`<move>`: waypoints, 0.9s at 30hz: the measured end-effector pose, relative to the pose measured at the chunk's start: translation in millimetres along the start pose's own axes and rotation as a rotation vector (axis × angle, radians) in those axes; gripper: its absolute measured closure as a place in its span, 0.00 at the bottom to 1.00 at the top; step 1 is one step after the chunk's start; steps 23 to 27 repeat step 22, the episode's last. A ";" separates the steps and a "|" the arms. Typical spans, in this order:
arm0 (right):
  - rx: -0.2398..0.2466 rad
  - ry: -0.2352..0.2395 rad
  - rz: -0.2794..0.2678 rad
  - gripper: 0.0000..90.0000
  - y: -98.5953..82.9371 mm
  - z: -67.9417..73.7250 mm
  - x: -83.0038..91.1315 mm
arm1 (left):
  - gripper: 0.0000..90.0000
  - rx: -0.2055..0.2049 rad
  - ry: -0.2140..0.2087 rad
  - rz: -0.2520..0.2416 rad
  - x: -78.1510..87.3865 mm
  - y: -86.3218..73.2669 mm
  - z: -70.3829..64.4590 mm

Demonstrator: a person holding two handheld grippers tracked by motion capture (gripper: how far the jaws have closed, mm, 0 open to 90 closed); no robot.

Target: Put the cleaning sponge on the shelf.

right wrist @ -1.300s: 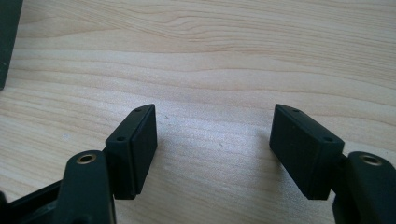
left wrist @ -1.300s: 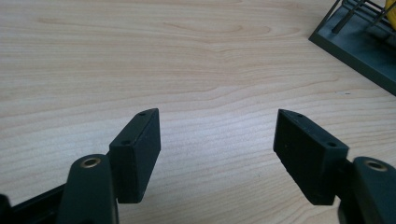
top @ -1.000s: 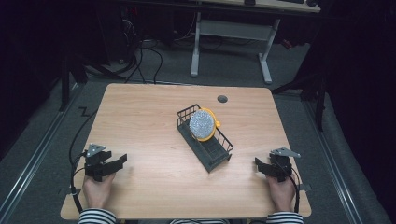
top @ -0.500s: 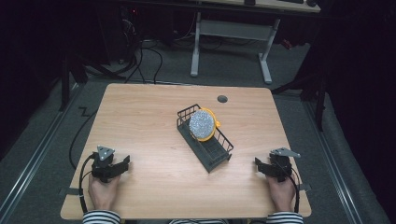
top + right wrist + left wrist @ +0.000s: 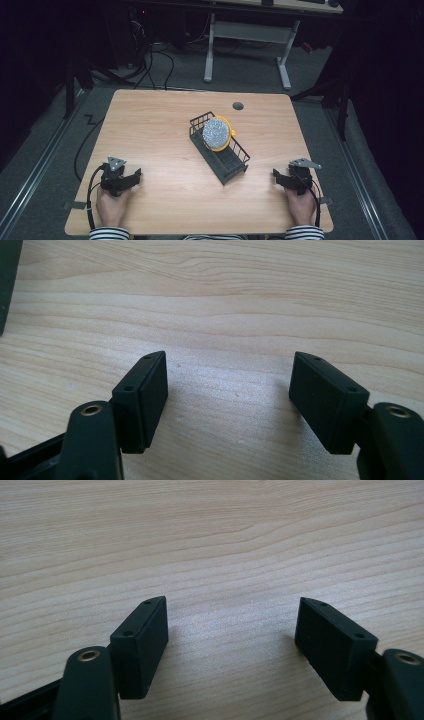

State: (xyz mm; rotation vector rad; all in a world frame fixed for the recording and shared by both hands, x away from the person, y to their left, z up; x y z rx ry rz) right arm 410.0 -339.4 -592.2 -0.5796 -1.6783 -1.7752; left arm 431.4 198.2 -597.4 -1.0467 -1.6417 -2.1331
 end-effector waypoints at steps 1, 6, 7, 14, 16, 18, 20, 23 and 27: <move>0.000 0.000 0.000 0.35 0.0 0.0 0.0 | 0.32 -0.002 0.000 0.000 0.0 0.0 -0.4; 0.000 0.000 0.000 0.35 0.1 0.0 -0.1 | 0.31 -0.002 -0.014 0.000 -0.1 0.0 -1.2; 0.000 0.000 0.000 0.35 0.0 0.1 -0.1 | 0.30 -0.004 -0.014 0.000 -0.3 0.0 -1.4; 0.000 0.000 0.000 0.35 0.1 0.0 -0.1 | 0.28 -0.007 -0.019 0.001 -0.5 0.1 -1.8; 0.000 0.001 0.000 0.35 0.1 0.1 -0.1 | 0.28 -0.008 -0.019 0.001 -0.5 0.1 -1.8; -0.002 0.003 0.002 0.35 -0.1 0.4 0.1 | 0.28 -0.008 -0.019 0.001 -0.5 0.1 -1.8; -0.001 0.003 0.002 0.35 -0.1 0.4 0.1 | 0.28 -0.008 -0.019 0.001 -0.5 0.1 -1.8; -0.002 0.004 0.002 0.35 -0.1 0.5 0.1 | 0.28 -0.008 -0.019 0.001 -0.5 0.1 -1.8; -0.002 0.004 0.002 0.35 -0.1 0.5 0.1 | 0.28 -0.008 -0.019 0.001 -0.5 0.1 -1.8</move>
Point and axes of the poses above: each handheld gripper's, and its own axes: x roughly backward along the jaws, y roughly out of its top, z roughly to its left, the point moved 9 cm from there along -x, roughly forward along the jaws, and after that the axes turned 9 degrees about -x, right-handed, at the moved point
